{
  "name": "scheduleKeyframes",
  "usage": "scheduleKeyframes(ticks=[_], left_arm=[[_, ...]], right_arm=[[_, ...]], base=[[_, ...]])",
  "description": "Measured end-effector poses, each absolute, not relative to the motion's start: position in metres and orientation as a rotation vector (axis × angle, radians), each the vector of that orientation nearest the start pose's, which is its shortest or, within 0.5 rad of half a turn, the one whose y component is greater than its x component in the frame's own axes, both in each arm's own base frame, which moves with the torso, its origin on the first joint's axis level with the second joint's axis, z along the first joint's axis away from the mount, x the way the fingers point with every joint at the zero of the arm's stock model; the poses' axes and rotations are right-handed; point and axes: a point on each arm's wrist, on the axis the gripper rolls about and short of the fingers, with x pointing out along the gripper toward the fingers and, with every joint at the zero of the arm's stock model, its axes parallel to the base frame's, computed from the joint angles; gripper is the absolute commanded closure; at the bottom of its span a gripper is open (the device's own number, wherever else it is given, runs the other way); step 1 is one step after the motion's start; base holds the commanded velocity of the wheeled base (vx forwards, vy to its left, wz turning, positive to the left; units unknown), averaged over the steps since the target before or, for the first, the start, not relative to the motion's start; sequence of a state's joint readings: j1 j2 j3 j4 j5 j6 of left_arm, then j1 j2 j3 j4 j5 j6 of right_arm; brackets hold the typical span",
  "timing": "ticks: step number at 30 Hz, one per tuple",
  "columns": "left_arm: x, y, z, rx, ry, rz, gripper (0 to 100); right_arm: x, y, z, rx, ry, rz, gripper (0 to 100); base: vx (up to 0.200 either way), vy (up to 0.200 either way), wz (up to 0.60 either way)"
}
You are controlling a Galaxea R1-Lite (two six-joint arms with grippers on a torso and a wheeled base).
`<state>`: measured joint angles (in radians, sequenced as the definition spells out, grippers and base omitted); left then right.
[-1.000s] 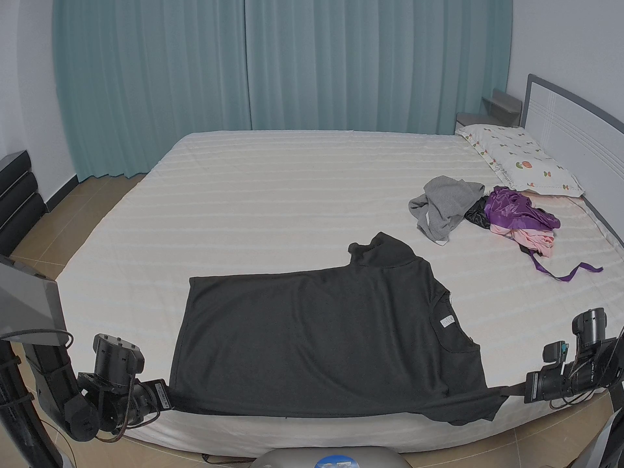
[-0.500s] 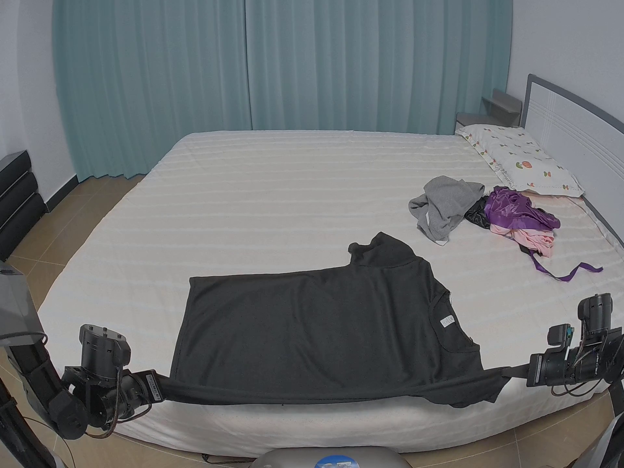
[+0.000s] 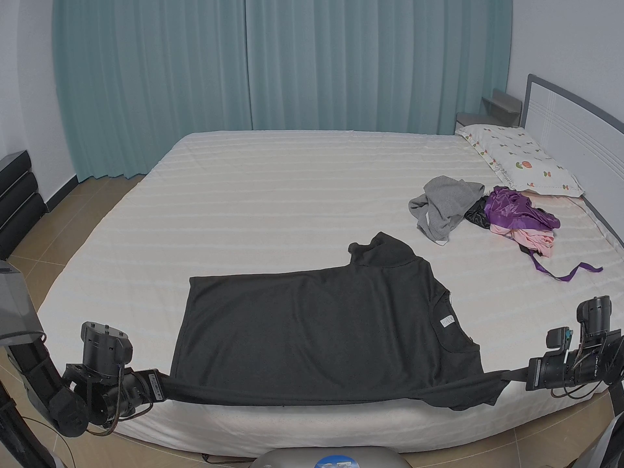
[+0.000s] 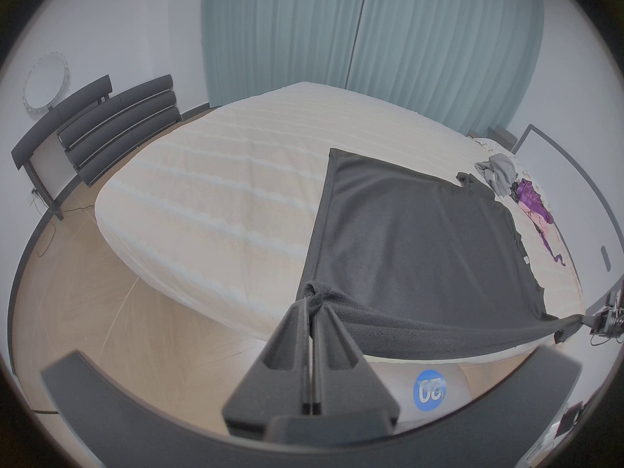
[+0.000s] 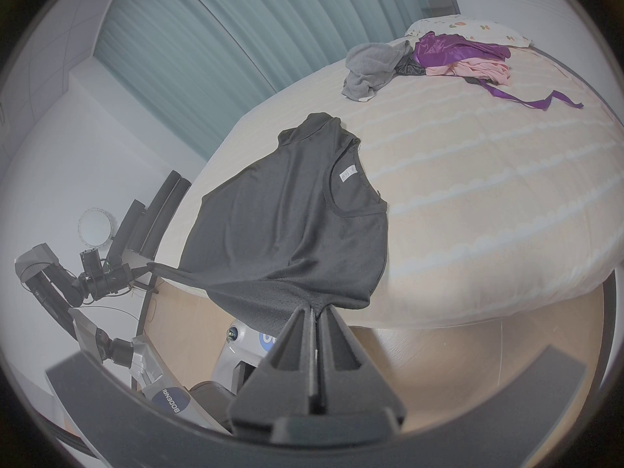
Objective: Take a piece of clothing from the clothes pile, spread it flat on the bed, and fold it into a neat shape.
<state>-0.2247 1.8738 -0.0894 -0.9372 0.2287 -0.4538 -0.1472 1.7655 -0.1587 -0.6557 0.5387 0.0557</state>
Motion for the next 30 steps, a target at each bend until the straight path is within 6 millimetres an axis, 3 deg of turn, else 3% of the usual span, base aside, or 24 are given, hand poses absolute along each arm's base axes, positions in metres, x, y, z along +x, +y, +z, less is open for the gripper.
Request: scheduleKeyframes(ticks=[18, 30], left_arm=[[0.211, -0.043, 0.033, -0.212, 0.829, 0.189, 100], [0.223, -0.045, 0.034, -0.210, 0.826, 0.185, 100]], right_arm=[[0.207, -0.019, 0.022, 0.390, 0.954, 0.331, 100], [0.222, -0.021, 0.024, 0.382, 0.922, 0.335, 100]], base=[[0.000, 0.000, 0.00], [0.000, 0.000, 0.00]])
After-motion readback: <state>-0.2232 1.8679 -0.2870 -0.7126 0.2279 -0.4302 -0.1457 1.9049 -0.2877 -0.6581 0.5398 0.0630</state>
